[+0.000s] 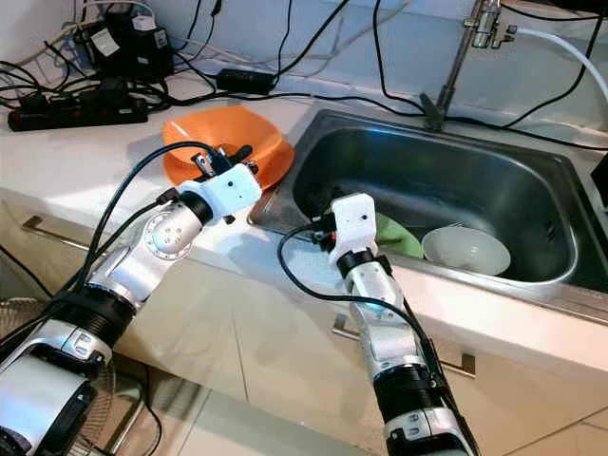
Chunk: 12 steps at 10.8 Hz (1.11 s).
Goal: Kitchen organization
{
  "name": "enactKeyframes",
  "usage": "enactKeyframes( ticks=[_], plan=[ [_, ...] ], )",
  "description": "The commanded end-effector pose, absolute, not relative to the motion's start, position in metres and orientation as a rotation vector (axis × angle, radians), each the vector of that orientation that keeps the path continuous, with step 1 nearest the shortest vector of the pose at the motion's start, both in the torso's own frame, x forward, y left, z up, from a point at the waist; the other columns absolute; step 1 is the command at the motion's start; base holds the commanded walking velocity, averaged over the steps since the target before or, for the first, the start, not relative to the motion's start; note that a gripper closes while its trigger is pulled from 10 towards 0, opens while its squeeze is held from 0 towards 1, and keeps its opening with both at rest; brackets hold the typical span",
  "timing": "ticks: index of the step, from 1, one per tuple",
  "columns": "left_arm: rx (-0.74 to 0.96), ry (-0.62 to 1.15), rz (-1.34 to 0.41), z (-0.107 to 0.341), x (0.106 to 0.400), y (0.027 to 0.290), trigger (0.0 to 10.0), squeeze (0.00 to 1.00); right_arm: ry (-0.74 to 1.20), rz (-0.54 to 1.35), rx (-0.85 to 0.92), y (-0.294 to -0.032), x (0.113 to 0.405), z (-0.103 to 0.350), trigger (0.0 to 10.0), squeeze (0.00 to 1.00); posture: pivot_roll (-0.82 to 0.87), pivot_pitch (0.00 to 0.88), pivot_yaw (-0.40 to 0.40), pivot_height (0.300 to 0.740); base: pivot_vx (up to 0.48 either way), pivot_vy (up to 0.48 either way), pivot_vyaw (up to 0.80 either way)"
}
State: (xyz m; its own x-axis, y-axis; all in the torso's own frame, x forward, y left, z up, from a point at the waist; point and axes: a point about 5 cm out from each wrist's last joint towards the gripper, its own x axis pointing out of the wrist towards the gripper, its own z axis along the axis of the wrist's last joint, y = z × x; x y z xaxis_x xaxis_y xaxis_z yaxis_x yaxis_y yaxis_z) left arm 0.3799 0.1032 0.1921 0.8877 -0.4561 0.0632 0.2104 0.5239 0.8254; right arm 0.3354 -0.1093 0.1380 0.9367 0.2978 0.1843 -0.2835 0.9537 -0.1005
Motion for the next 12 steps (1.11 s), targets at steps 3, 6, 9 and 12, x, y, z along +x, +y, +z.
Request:
enactKeyframes(
  ticks=[3, 6, 9, 12],
  plan=[
    [0.960, -0.332, -0.357, 0.204, 0.381, 0.108, 10.0, 0.00, -0.202, 0.290, -0.078, -0.110, 0.338, 0.139, 10.0, 0.00, 0.19, 0.000, -0.015, 0.740, 0.000, 0.000, 0.00],
    [1.003, -0.334, -0.308, 0.210, 0.379, 0.119, 10.0, 0.00, -0.202, 0.286, -0.077, -0.111, 0.338, 0.139, 10.0, 0.00, 0.19, 0.010, -0.017, 0.740, 0.000, 0.000, 0.00],
    [1.009, -0.360, -0.272, 0.218, 0.375, 0.122, 10.0, 0.00, -0.200, 0.283, -0.078, -0.111, 0.338, 0.139, 10.0, 0.00, 0.19, 0.013, -0.017, 0.740, 0.000, 0.000, 0.00],
    [0.997, -0.379, -0.386, 0.214, 0.365, 0.110, 10.0, 0.00, -0.197, 0.281, -0.080, -0.112, 0.339, 0.138, 10.0, 0.00, 0.20, 0.016, -0.019, 0.740, 0.000, 0.000, 0.00]
  ],
)
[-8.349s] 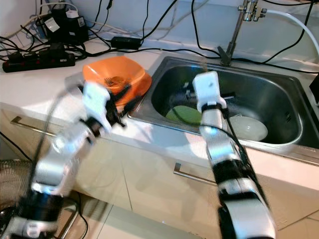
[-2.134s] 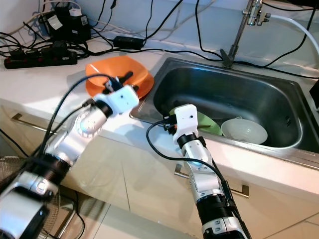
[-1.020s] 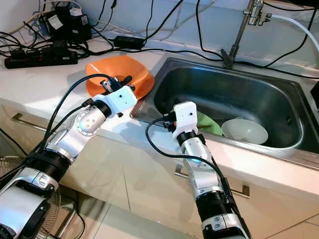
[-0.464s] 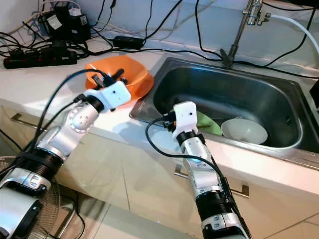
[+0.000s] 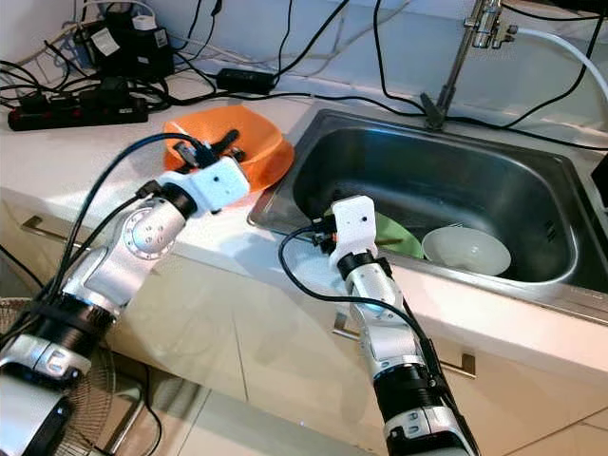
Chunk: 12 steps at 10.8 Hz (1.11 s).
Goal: Kitchen organization
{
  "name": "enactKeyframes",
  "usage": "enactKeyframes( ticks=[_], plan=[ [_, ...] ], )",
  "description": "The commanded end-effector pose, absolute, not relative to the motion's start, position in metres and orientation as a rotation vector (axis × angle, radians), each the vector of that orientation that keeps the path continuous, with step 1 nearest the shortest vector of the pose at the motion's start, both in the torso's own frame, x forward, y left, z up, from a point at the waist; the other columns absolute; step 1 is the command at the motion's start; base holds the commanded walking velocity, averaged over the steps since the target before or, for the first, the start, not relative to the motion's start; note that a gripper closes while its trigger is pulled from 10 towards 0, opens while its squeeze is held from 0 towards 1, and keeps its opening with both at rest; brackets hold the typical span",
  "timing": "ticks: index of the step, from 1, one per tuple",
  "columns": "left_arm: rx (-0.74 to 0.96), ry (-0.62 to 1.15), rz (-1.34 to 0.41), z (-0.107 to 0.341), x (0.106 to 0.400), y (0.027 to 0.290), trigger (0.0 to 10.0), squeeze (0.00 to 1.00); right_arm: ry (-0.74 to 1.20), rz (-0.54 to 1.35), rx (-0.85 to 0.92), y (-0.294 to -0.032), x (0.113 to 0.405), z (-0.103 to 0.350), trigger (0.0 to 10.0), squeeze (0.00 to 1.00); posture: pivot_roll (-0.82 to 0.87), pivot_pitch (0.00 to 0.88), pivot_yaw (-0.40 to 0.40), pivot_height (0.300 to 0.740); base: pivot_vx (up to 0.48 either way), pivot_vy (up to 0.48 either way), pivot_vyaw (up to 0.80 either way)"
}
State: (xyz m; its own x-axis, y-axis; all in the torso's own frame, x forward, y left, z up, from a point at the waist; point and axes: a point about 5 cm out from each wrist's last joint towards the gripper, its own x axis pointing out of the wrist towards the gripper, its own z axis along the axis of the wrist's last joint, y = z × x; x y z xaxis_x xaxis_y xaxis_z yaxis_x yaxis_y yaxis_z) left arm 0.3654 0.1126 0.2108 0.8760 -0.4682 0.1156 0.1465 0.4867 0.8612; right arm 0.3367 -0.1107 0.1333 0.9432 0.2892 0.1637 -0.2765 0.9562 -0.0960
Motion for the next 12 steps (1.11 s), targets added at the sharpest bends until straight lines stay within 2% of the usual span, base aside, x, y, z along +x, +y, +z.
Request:
enactKeyframes(
  ticks=[1, 8, 12],
  plan=[
    [0.991, -0.355, -0.434, 0.210, 0.363, 0.107, 10.0, 0.00, -0.196, 0.280, -0.080, -0.112, 0.339, 0.138, 10.0, 0.00, 0.20, 0.021, -0.019, 0.740, 0.000, 0.000, 0.00],
    [0.977, -0.348, -0.482, 0.207, 0.348, 0.112, 10.0, 0.00, -0.196, 0.271, -0.083, -0.113, 0.341, 0.137, 10.0, 0.00, 0.20, 0.005, -0.010, 0.740, 0.000, 0.000, 0.00],
    [0.924, -0.239, -0.532, 0.182, 0.333, 0.117, 10.0, 0.00, -0.198, 0.264, -0.094, -0.117, 0.342, 0.139, 10.0, 0.00, 0.20, 0.023, -0.021, 0.740, 0.000, 0.000, 0.00]
  ],
)
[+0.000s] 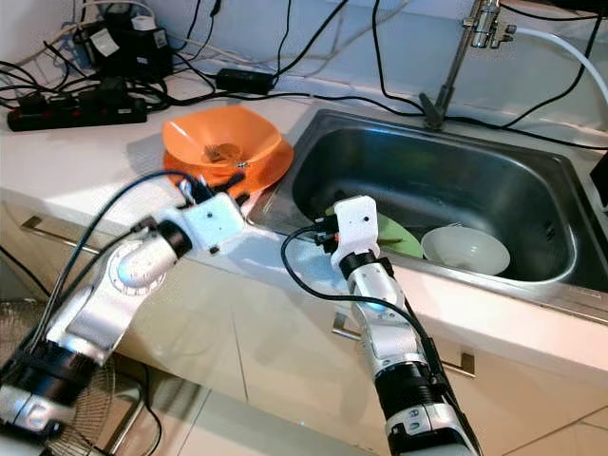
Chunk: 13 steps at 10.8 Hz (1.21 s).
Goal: Kitchen organization
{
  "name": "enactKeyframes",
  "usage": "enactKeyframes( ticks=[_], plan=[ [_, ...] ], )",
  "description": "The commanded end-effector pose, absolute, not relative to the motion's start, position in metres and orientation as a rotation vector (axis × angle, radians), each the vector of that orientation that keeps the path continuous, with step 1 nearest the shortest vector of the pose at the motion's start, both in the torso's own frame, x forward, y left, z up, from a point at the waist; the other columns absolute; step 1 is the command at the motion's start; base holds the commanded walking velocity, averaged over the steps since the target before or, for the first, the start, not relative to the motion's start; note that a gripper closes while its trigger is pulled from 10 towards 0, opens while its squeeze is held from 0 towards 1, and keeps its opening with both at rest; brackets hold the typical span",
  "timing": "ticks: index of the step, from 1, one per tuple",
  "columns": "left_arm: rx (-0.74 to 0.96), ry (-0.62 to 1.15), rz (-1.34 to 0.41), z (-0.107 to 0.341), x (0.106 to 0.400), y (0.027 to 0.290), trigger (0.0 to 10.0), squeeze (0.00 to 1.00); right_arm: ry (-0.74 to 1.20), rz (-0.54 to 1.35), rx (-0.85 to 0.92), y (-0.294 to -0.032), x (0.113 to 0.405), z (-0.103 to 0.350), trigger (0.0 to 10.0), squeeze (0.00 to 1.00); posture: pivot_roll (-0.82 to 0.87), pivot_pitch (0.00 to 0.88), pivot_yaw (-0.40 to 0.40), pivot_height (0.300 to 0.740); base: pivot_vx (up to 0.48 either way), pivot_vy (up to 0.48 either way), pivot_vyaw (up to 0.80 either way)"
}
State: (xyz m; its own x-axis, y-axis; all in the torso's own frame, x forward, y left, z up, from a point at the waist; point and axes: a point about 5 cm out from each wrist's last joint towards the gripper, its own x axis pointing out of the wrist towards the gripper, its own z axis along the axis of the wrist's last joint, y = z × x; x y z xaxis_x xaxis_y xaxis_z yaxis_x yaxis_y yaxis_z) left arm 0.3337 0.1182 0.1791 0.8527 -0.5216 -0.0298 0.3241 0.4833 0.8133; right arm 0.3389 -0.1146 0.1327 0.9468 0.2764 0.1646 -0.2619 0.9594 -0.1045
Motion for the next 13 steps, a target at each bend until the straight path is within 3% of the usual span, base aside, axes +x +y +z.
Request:
enactKeyframes(
  ticks=[1, 6, 13],
  plan=[
    [0.935, -0.221, -0.532, 0.179, 0.333, 0.118, 10.0, 0.00, -0.200, 0.262, -0.095, -0.118, 0.343, 0.139, 10.0, 0.00, 0.20, 0.025, -0.022, 0.740, 0.000, 0.000, 0.00],
    [0.953, -0.191, -0.443, 0.185, 0.349, 0.121, 10.0, 0.00, -0.201, 0.255, -0.097, -0.119, 0.343, 0.139, 10.0, 0.00, 0.19, 0.028, -0.018, 0.740, 0.000, 0.000, 0.00],
    [0.929, -0.212, -0.431, 0.189, 0.371, 0.103, 10.0, 0.00, -0.205, 0.248, -0.101, -0.121, 0.342, 0.139, 10.0, 0.00, 0.17, 0.005, -0.007, 0.740, 0.000, 0.000, 0.00]
  ],
)
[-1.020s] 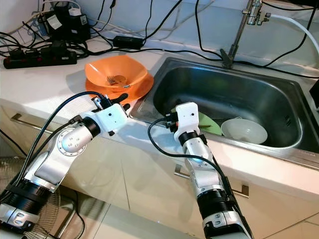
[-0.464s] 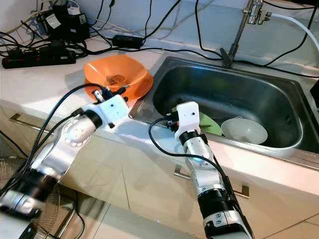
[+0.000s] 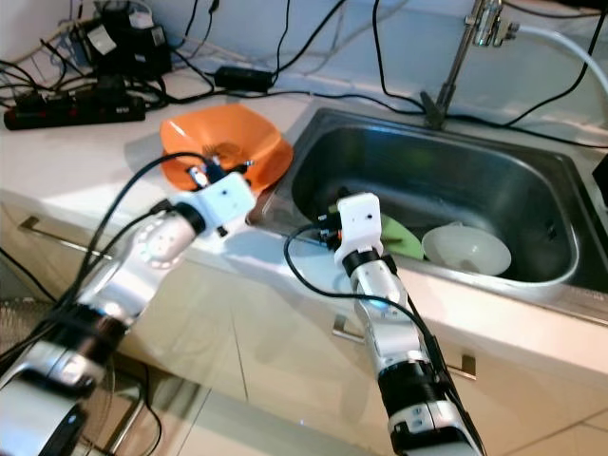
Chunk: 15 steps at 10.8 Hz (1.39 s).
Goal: Kitchen organization
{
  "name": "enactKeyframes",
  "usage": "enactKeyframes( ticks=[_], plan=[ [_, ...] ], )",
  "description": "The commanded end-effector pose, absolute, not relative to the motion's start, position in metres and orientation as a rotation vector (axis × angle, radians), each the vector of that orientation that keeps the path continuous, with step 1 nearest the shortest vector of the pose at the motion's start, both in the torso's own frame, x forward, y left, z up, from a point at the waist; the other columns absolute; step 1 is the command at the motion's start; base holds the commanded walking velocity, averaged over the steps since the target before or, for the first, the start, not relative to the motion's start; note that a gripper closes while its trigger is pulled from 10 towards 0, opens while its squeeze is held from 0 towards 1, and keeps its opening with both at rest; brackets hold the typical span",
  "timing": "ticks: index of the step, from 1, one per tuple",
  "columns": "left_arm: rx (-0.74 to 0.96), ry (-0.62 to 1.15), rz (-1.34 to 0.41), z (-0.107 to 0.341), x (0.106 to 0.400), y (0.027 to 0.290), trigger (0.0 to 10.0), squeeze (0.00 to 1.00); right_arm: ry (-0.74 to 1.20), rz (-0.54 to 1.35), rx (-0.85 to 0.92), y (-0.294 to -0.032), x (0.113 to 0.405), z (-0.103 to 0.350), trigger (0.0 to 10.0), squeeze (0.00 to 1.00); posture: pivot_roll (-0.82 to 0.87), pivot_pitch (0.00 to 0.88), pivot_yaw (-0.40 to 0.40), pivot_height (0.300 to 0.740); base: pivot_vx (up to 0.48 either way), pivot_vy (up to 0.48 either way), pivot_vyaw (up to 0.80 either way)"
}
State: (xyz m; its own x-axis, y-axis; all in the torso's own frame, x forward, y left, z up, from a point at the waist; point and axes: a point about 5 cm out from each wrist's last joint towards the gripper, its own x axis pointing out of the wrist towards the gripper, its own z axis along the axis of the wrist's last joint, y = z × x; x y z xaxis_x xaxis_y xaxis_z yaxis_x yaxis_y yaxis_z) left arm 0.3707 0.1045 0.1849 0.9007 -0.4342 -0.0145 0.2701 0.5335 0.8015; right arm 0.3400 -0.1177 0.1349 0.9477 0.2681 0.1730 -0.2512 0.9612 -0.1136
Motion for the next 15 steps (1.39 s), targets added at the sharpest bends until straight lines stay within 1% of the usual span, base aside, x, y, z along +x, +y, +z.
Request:
enactKeyframes(
  ticks=[1, 3, 4, 7, 10, 12, 13, 15],
  plan=[
    [0.924, -0.248, -0.407, 0.196, 0.374, 0.099, 10.0, 0.00, -0.205, 0.249, -0.100, -0.120, 0.342, 0.139, 10.0, 0.00, 0.17, 0.005, -0.007, 0.740, 0.000, 0.000, 0.00],
    [0.942, -0.290, -0.371, 0.206, 0.378, 0.096, 10.0, 0.00, -0.204, 0.247, -0.099, -0.120, 0.342, 0.139, 10.0, 0.00, 0.17, 0.012, -0.007, 0.740, 0.000, 0.000, 0.00],
    [0.938, -0.320, -0.325, 0.213, 0.380, 0.100, 10.0, 0.00, -0.203, 0.244, -0.097, -0.121, 0.342, 0.139, 10.0, 0.00, 0.17, 0.018, -0.009, 0.740, 0.000, 0.000, 0.00],
    [0.946, -0.321, -0.320, 0.214, 0.380, 0.102, 10.0, 0.00, -0.200, 0.244, -0.096, -0.121, 0.342, 0.138, 10.0, 0.00, 0.18, 0.019, -0.010, 0.740, 0.000, 0.000, 0.00],
    [0.913, -0.316, -0.419, 0.206, 0.365, 0.096, 10.0, 0.00, -0.200, 0.242, -0.096, -0.121, 0.341, 0.138, 10.0, 0.00, 0.17, 0.019, -0.008, 0.740, 0.000, 0.000, 0.00],
    [0.923, -0.290, -0.448, 0.201, 0.353, 0.101, 10.0, 0.00, -0.200, 0.245, -0.096, -0.120, 0.341, 0.138, 10.0, 0.00, 0.18, 0.014, -0.010, 0.740, 0.000, 0.000, 0.00],
    [0.933, -0.275, -0.460, 0.203, 0.346, 0.108, 10.0, 0.00, -0.200, 0.249, -0.094, -0.119, 0.342, 0.138, 10.0, 0.00, 0.19, 0.015, -0.013, 0.740, 0.000, 0.000, 0.00],
    [0.955, -0.206, -0.469, 0.196, 0.343, 0.117, 10.0, 0.00, -0.198, 0.255, -0.091, -0.116, 0.343, 0.138, 10.0, 0.00, 0.20, 0.019, -0.017, 0.740, 0.000, 0.000, 0.00]
  ],
)
